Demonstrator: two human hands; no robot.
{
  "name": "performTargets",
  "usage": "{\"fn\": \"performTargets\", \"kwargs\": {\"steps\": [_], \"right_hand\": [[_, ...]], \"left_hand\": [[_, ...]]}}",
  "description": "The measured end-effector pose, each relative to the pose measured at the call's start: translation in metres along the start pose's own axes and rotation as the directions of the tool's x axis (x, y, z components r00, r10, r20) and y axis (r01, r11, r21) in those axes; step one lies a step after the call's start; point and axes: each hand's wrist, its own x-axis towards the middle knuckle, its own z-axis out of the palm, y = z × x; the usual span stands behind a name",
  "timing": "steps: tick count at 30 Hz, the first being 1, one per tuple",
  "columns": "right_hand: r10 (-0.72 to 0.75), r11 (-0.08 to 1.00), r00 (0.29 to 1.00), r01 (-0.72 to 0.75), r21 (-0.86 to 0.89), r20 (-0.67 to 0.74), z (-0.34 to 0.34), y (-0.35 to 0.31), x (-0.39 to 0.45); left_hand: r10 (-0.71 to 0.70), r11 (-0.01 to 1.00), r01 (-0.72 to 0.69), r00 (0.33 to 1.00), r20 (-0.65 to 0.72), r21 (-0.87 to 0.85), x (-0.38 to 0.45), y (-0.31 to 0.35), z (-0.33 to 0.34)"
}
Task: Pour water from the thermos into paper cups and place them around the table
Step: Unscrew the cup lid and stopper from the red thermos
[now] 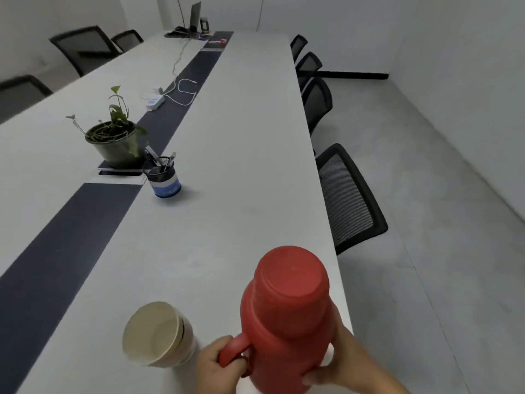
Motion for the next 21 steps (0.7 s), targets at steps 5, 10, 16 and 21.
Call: {"fn": "performTargets", "kwargs": {"steps": [5,10,16,21], "right_hand": [[0.055,0.998,0.993,-0.052,-0.029,0.105,-0.031,0.016,0.060],[-0.036,0.998,0.987,0.043,-0.044,0.159,-0.046,0.023,0.105],[-0.131,0.989,0.977,0.140,-0.043,0.171,-0.055,0.018,0.136],[-0.153,0.988,0.979,0.153,0.010,0.131,-0.052,0.016,0.138]], "left_hand": [[0.045,0.996,-0.052,0.994,-0.100,-0.069,0.033,-0.002,0.031],[0.103,0.990,-0.117,0.981,-0.167,-0.078,0.064,-0.001,0.048],[0.172,0.985,-0.175,0.969,-0.180,0.000,0.086,0.003,0.056],[0.173,0.975,-0.163,0.983,-0.061,0.148,0.092,0.010,0.049]]}}
